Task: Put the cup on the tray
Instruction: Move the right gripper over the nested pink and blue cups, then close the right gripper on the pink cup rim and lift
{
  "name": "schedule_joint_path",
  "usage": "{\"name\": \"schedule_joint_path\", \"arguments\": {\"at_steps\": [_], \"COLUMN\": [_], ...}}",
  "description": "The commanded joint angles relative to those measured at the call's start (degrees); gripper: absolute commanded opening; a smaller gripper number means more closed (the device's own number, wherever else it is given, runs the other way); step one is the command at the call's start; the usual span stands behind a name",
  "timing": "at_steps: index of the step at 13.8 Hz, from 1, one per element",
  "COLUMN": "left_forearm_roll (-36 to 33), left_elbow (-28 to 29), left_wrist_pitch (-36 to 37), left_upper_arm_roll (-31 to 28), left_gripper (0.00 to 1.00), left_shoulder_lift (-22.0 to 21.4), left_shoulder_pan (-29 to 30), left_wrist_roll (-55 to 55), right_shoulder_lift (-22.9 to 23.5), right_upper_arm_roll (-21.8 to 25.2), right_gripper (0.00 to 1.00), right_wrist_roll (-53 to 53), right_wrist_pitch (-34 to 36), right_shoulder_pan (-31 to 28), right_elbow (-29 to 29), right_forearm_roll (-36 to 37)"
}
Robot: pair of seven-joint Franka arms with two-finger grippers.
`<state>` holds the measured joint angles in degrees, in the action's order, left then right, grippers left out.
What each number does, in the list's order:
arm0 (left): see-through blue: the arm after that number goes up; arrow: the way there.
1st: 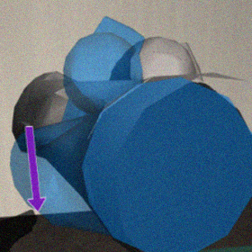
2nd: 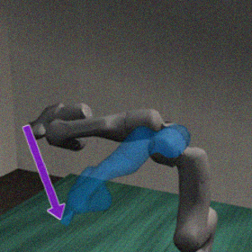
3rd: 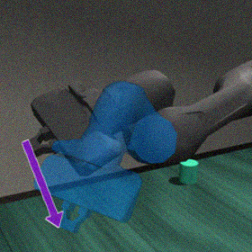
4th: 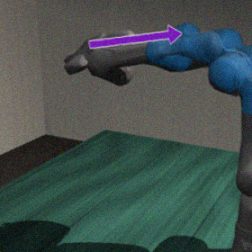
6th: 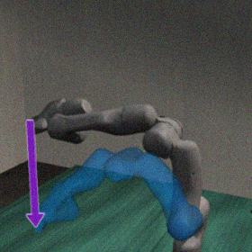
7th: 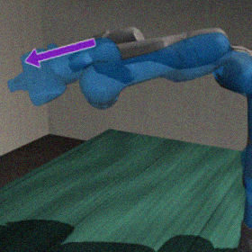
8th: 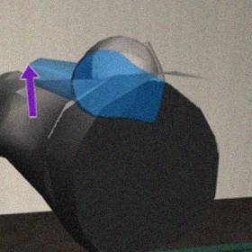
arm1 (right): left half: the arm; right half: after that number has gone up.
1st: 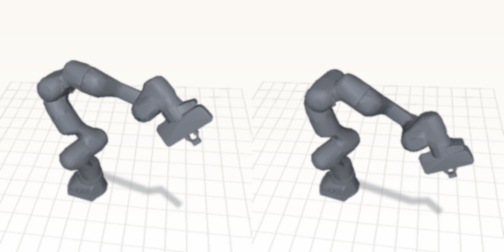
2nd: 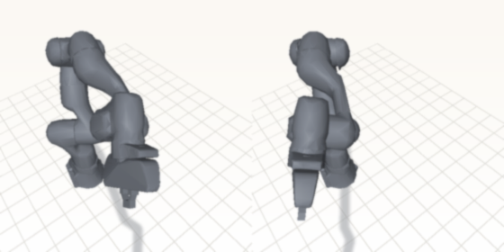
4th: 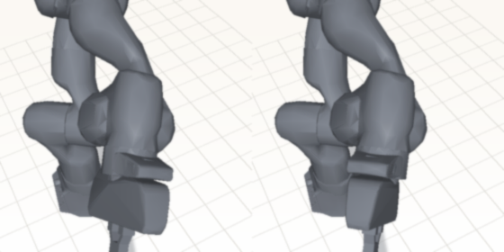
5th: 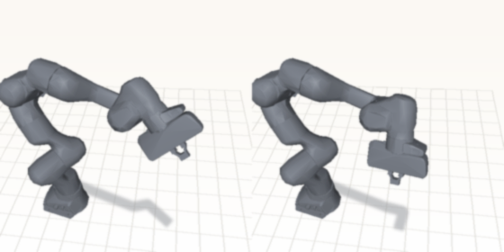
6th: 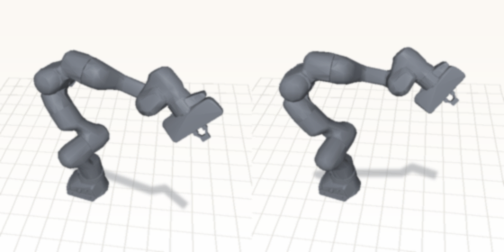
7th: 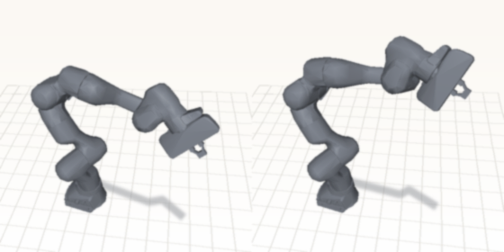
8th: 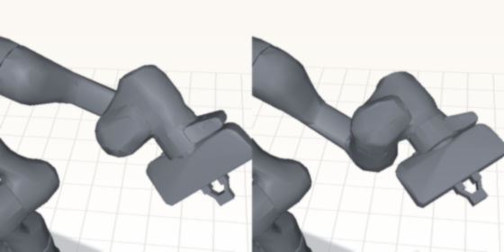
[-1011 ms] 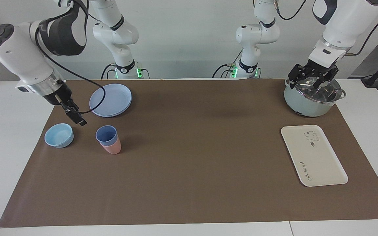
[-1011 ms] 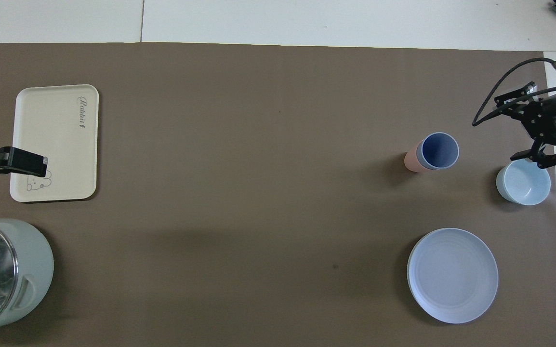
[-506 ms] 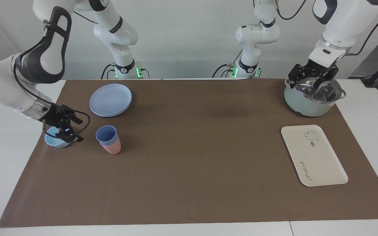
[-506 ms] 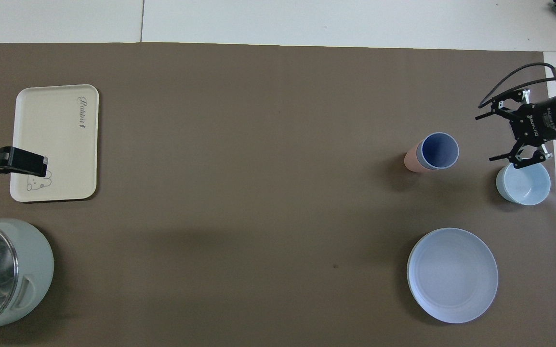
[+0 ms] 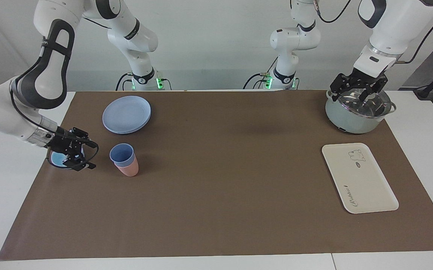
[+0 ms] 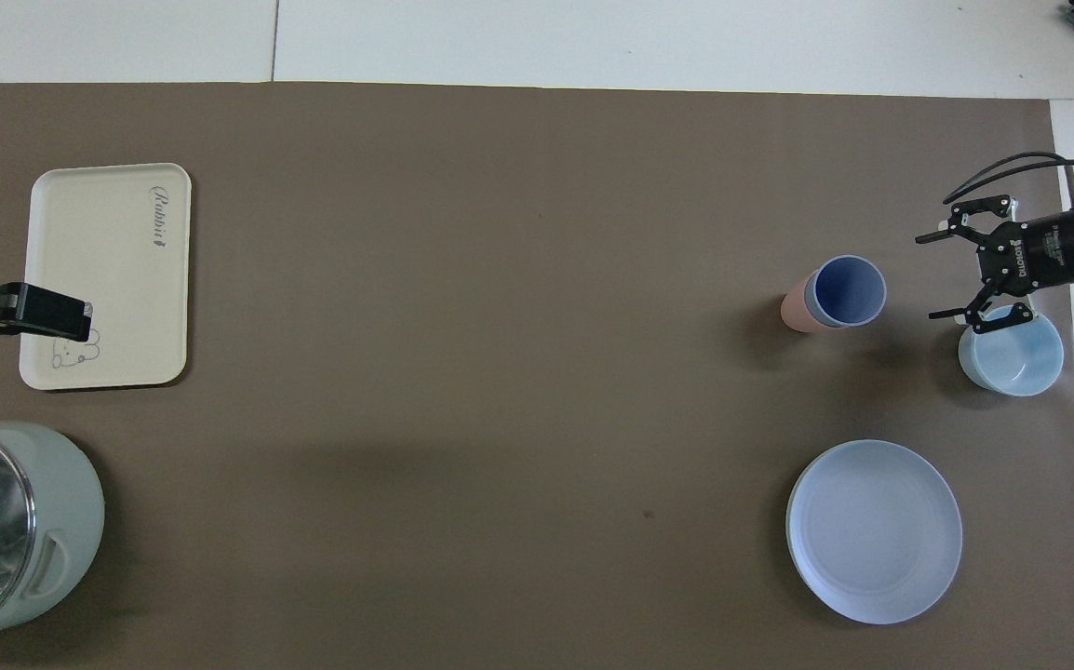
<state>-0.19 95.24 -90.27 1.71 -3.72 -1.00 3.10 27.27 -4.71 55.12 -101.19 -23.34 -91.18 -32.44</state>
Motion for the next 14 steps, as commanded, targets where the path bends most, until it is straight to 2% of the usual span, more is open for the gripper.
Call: {"name": "schedule_joint_path", "arguments": {"at_steps": [1, 3, 8, 11, 14], "left_forearm_roll": [0.7, 0.8, 0.8, 0.8, 0.7], "left_elbow": [1.8, 1.8, 1.9, 1.9, 1.9], "left_wrist_pitch": [-0.6, -0.7, -0.7, -0.6, -0.6], "left_upper_arm_roll": [0.2, 0.2, 0.2, 0.2, 0.2], "left_gripper": [1.00, 1.00, 1.00, 1.00, 1.00], "left_shoulder_lift": [-1.6, -1.6, -1.6, -1.6, -1.6], "left_shoulder_pan": [0.7, 0.7, 0.7, 0.7, 0.7], "left_wrist_roll": [0.6, 0.6, 0.6, 0.6, 0.5], "right_shoulder_lift": [3.2, 4.1, 3.8, 3.2, 3.0], "right_upper_arm_roll": [-1.0, -1.1, -1.1, -1.2, -1.0], "right_gripper": [1.00, 1.00, 1.00, 1.00, 1.00], "right_wrist_roll": [0.4, -1.5, -9.7, -10.5, -10.4], "right_wrist_pitch": [1.3, 1.6, -0.1, -0.1, -1.8], "right_shoulder_pan": [-0.6, -0.6, -0.2, -0.2, -0.6], "right_elbow": [2.1, 1.2, -5.5, -7.8, -10.7], "right_forearm_roll": [-4.2, -5.1, -11.0, -11.8, -16.8]}}
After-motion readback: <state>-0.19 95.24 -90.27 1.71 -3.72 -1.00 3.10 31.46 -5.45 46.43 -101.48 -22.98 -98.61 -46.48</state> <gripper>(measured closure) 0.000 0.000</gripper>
